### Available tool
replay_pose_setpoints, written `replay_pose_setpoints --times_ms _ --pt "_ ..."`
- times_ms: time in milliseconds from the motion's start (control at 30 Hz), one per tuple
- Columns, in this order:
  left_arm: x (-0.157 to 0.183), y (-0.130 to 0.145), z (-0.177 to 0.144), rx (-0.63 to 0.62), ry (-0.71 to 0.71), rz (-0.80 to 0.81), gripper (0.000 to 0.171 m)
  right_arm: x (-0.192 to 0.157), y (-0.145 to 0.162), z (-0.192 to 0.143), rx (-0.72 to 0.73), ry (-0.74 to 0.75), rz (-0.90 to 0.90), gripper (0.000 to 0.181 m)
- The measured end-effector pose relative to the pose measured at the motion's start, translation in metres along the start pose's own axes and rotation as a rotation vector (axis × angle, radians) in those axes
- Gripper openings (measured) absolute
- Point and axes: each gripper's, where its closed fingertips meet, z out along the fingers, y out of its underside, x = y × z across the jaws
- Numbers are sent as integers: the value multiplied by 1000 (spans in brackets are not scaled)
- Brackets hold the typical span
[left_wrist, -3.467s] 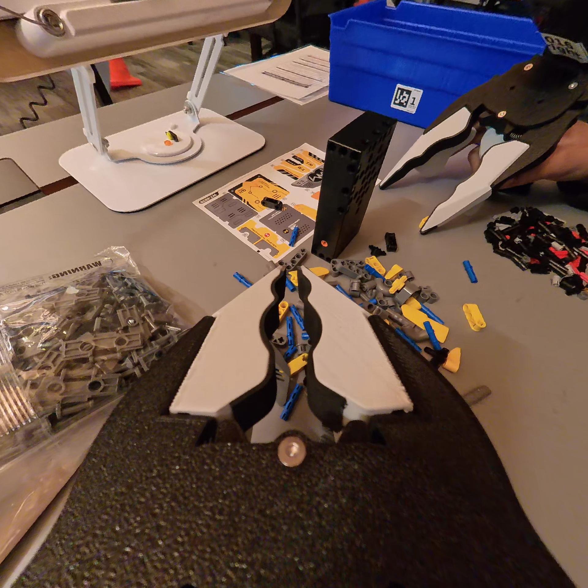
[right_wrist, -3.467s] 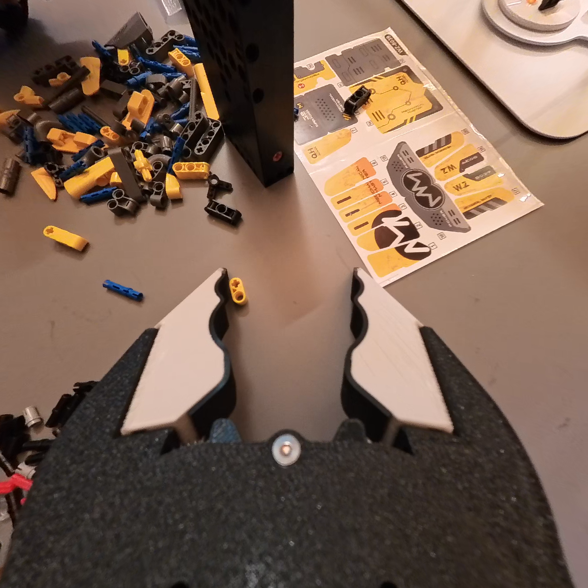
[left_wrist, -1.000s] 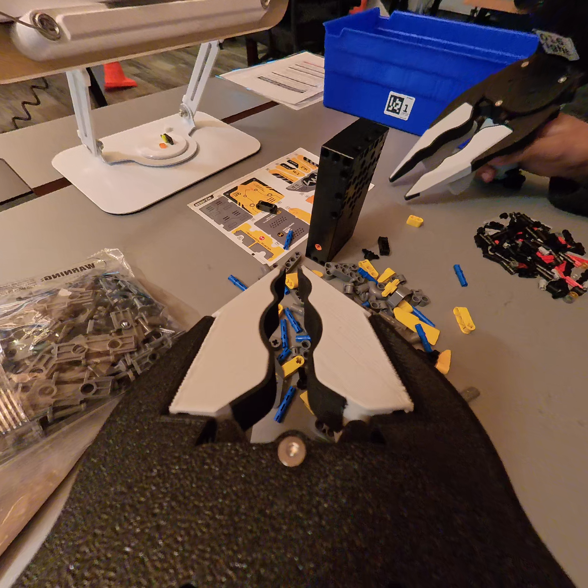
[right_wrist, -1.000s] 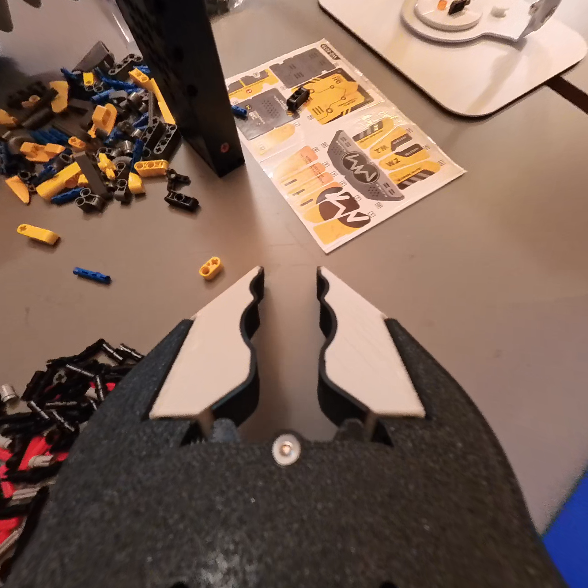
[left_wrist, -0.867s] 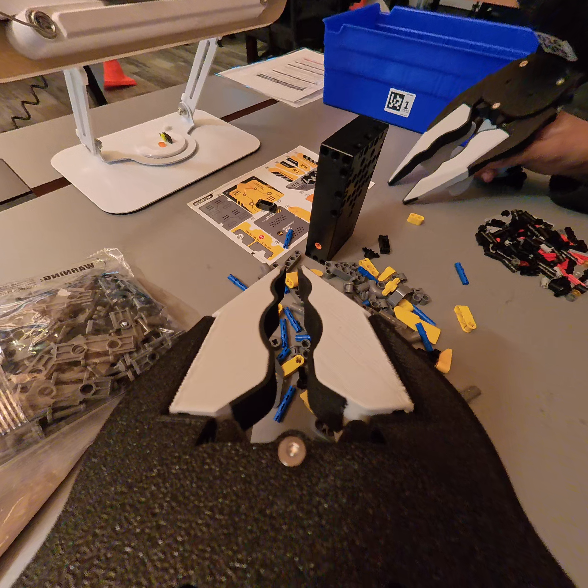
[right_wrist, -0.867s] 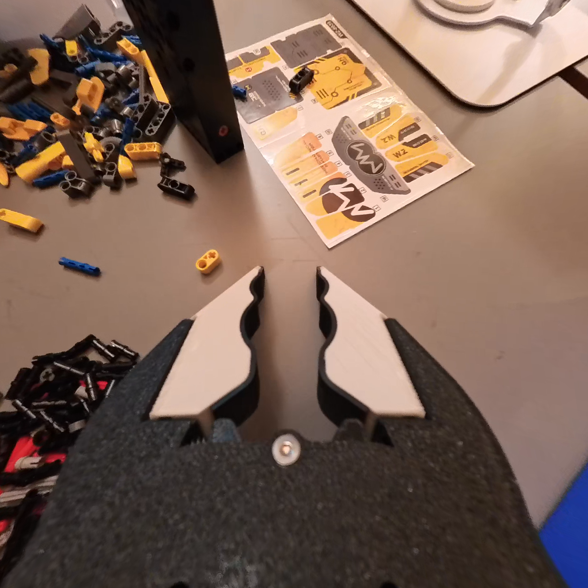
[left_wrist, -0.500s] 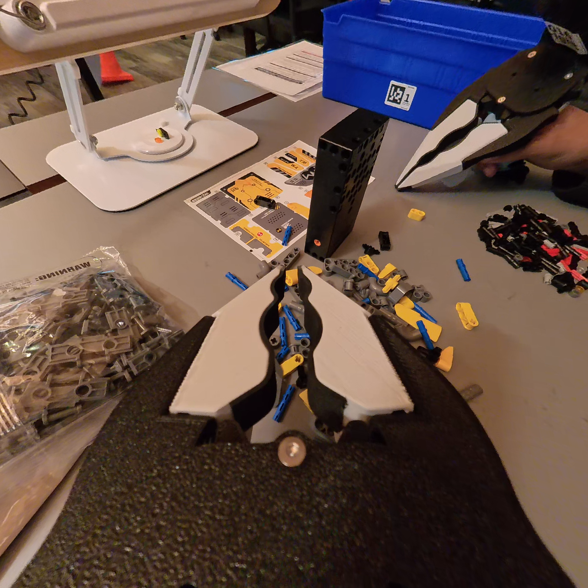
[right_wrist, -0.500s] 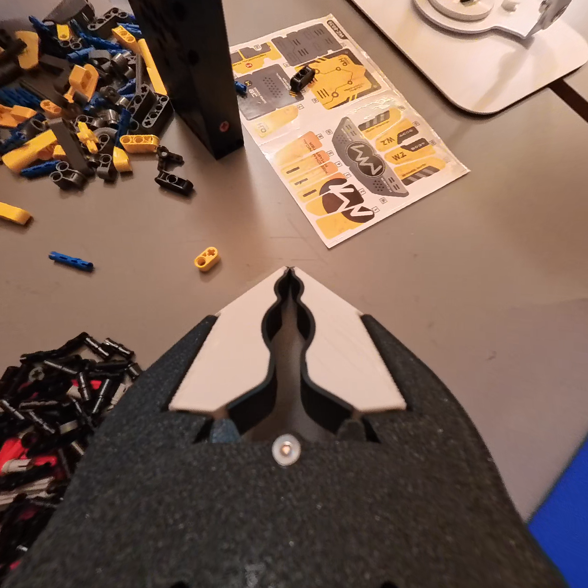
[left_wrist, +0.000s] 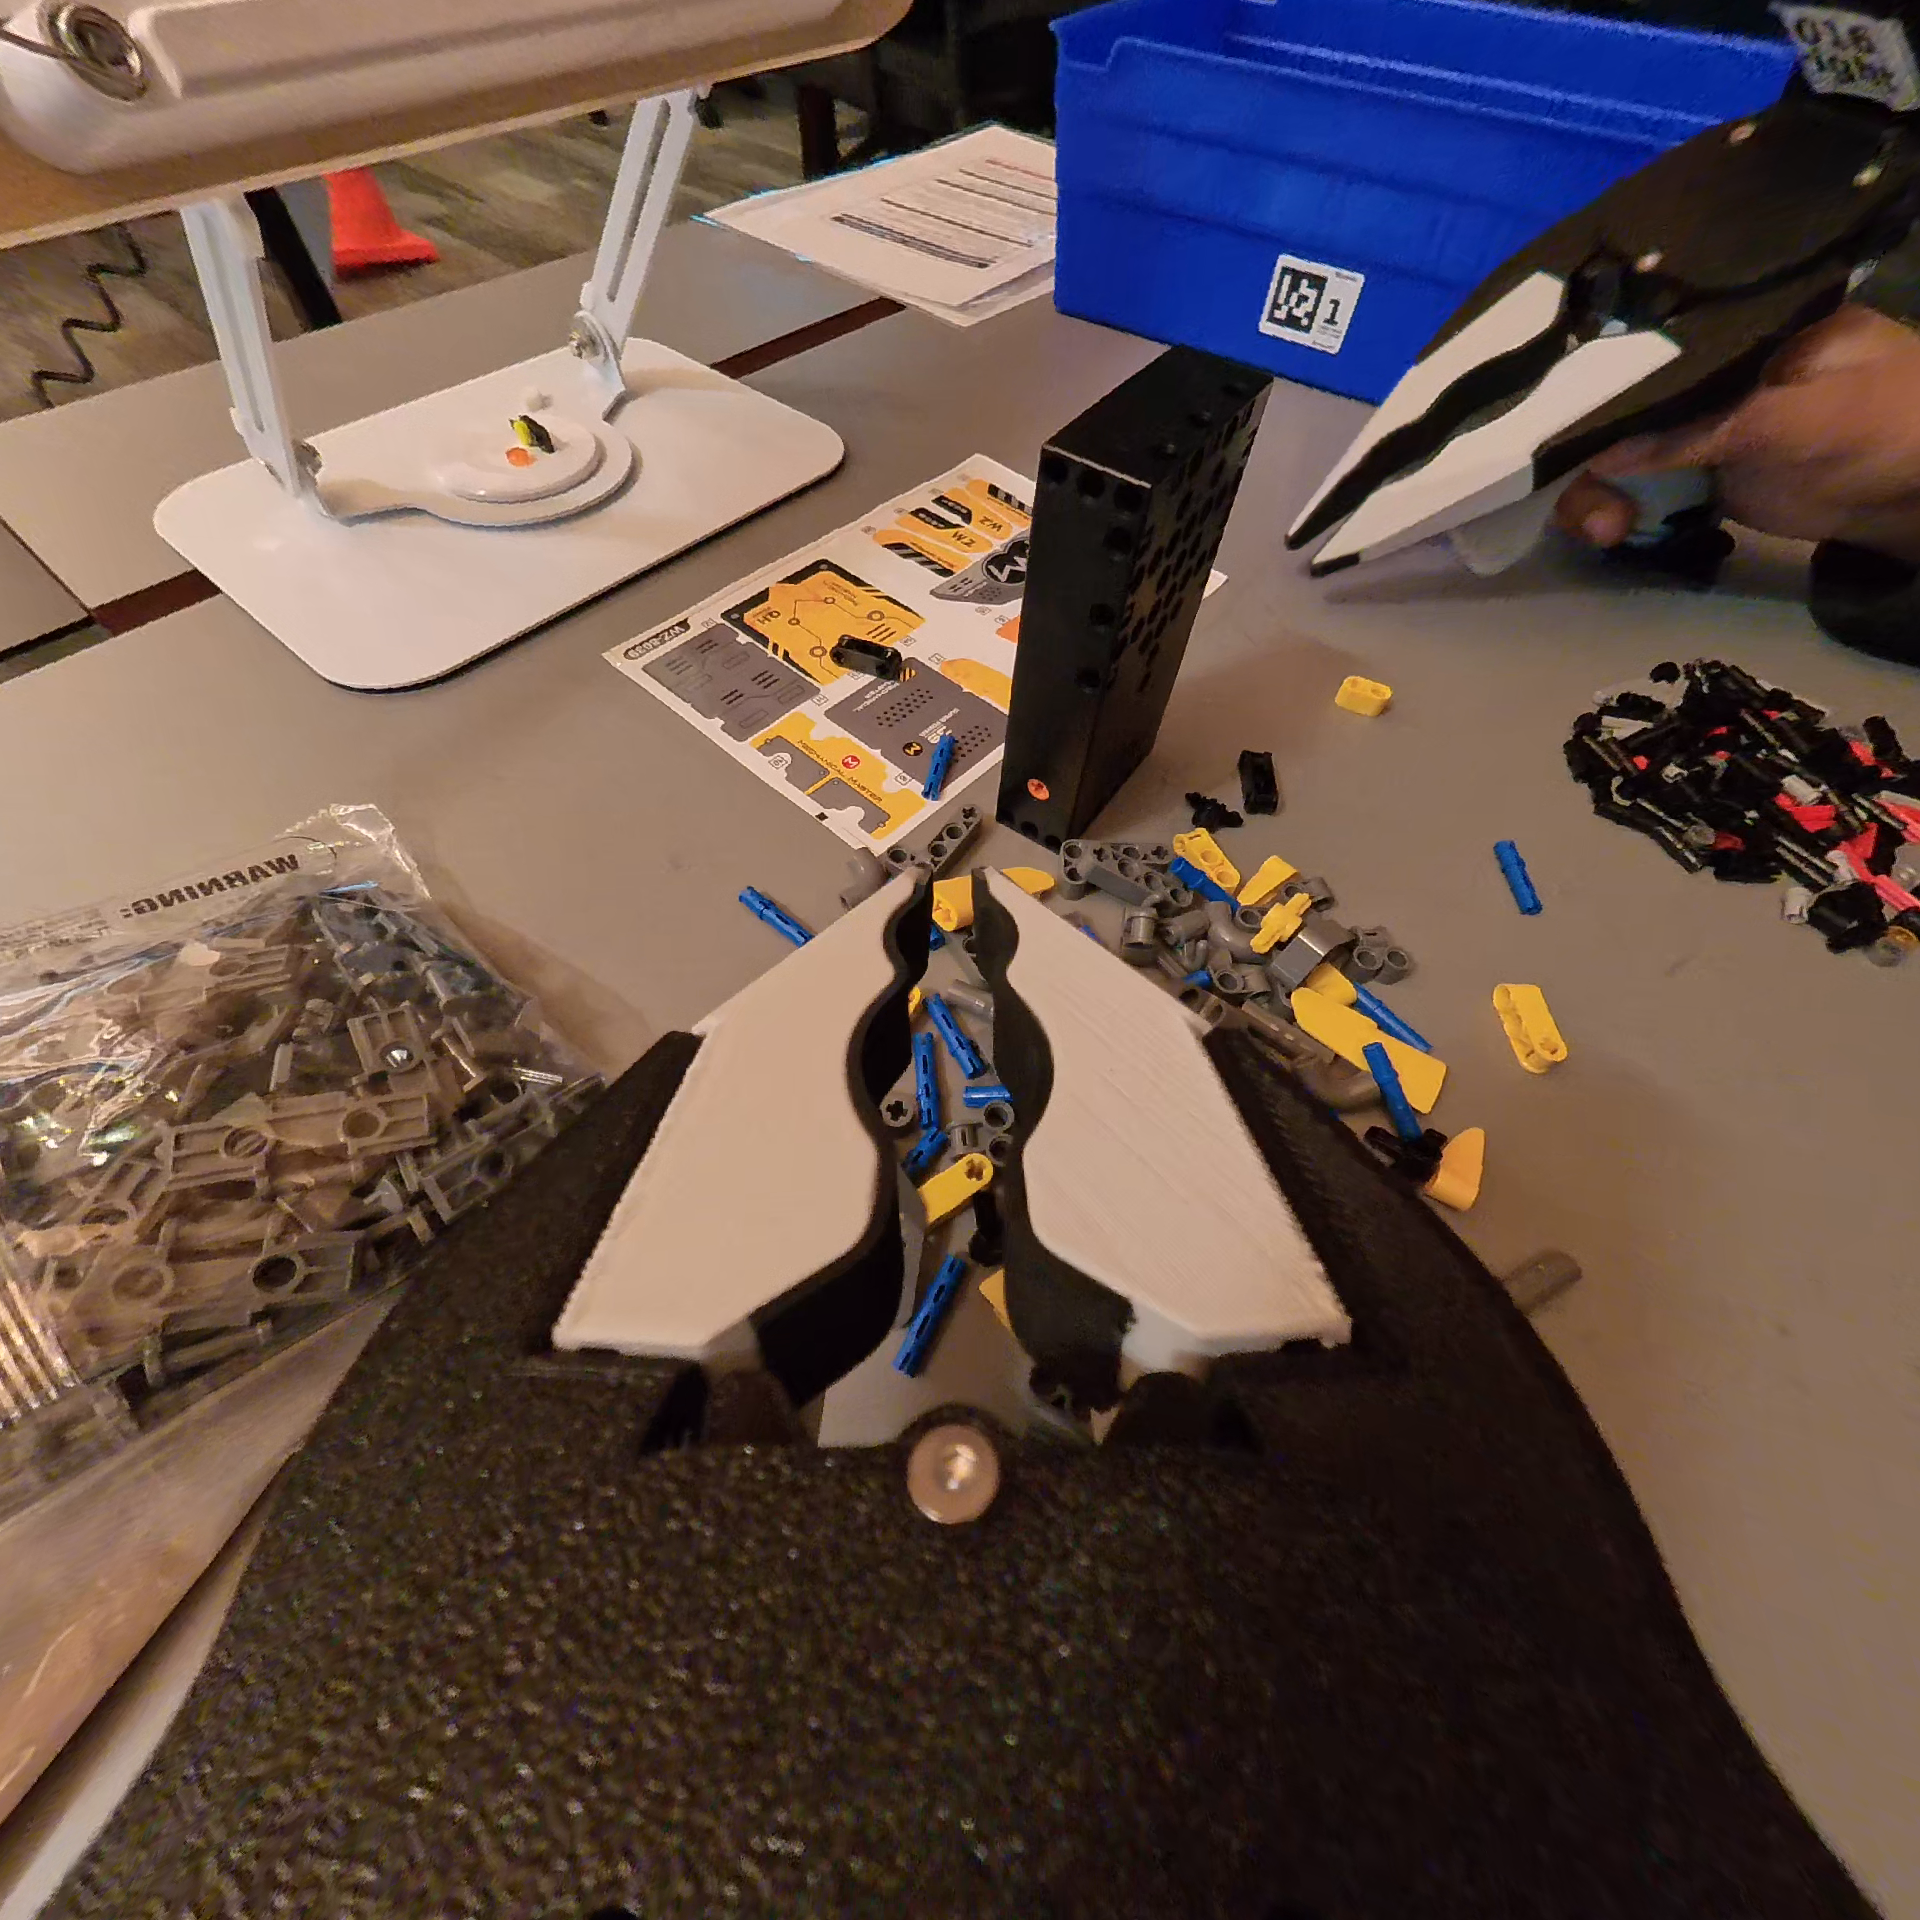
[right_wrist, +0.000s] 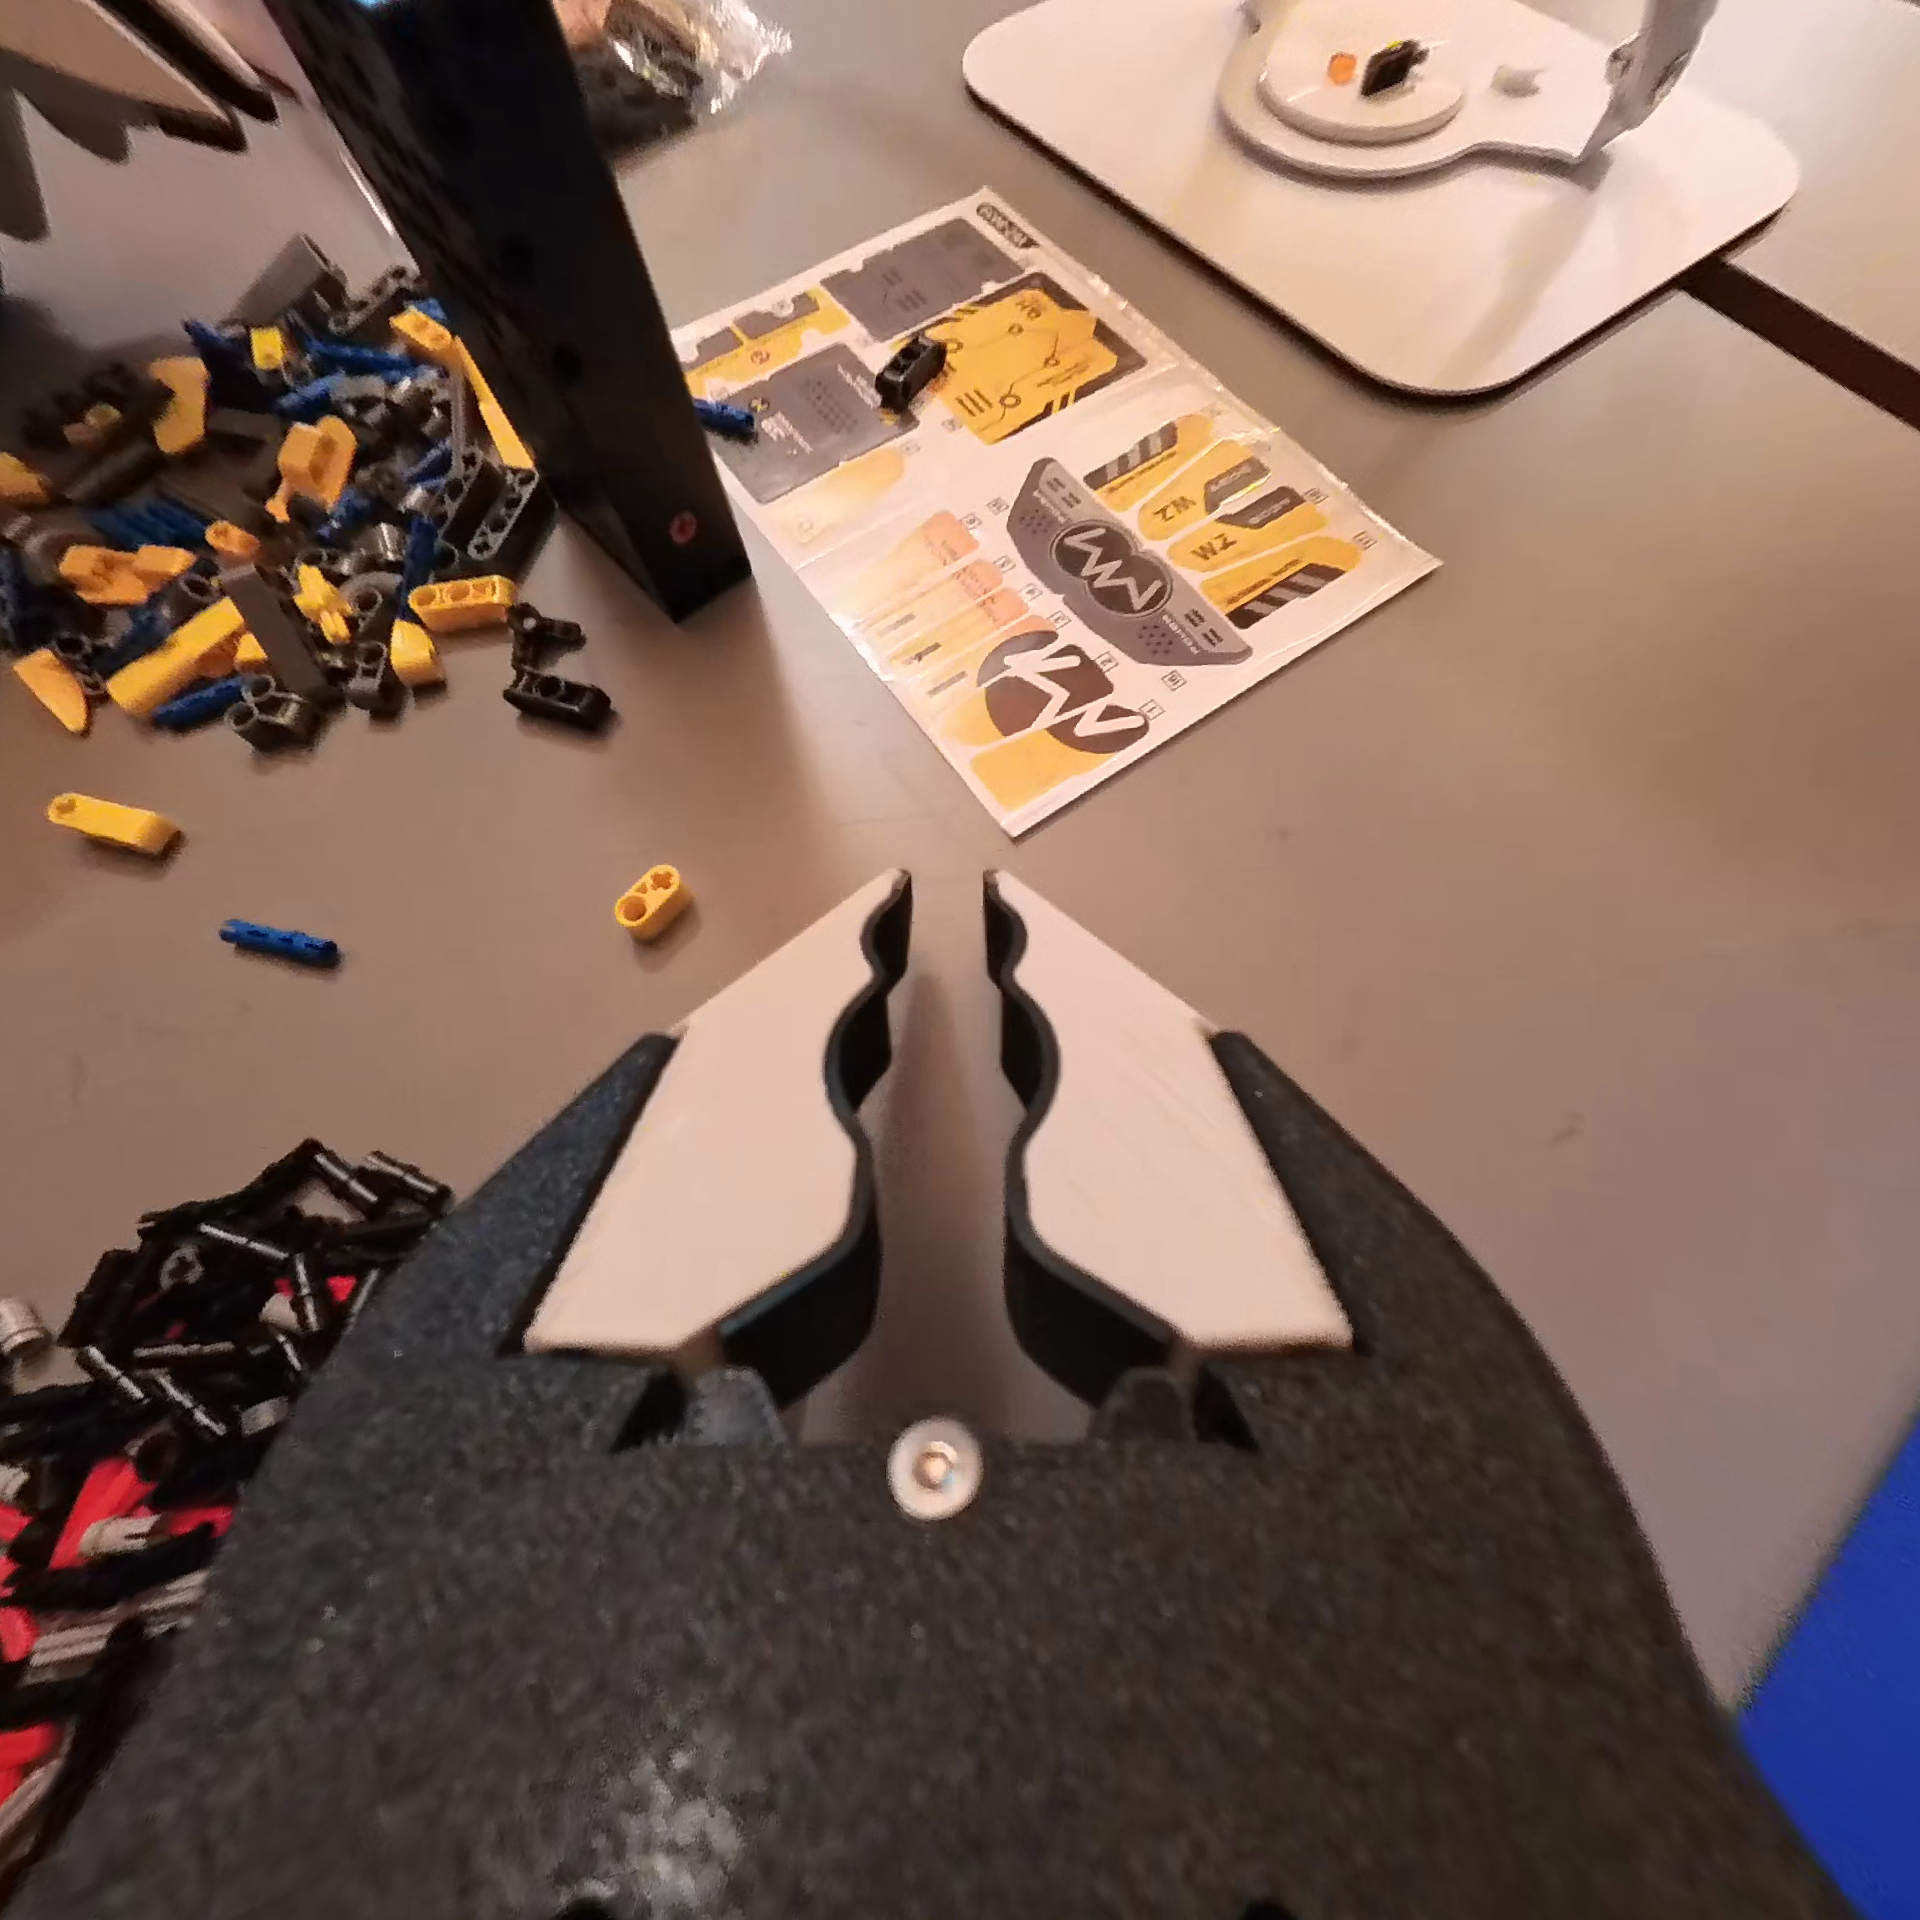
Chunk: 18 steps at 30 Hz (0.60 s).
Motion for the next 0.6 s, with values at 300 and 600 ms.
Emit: replay_pose_setpoints --times_ms 300,600 --pt "0 1 1 -5 -1 4 6 -4 1 3 -16 -1 -33 14" --pt "-1 1 0 -4 -7 3 6 -4 9 10 -81 28 -65 36"
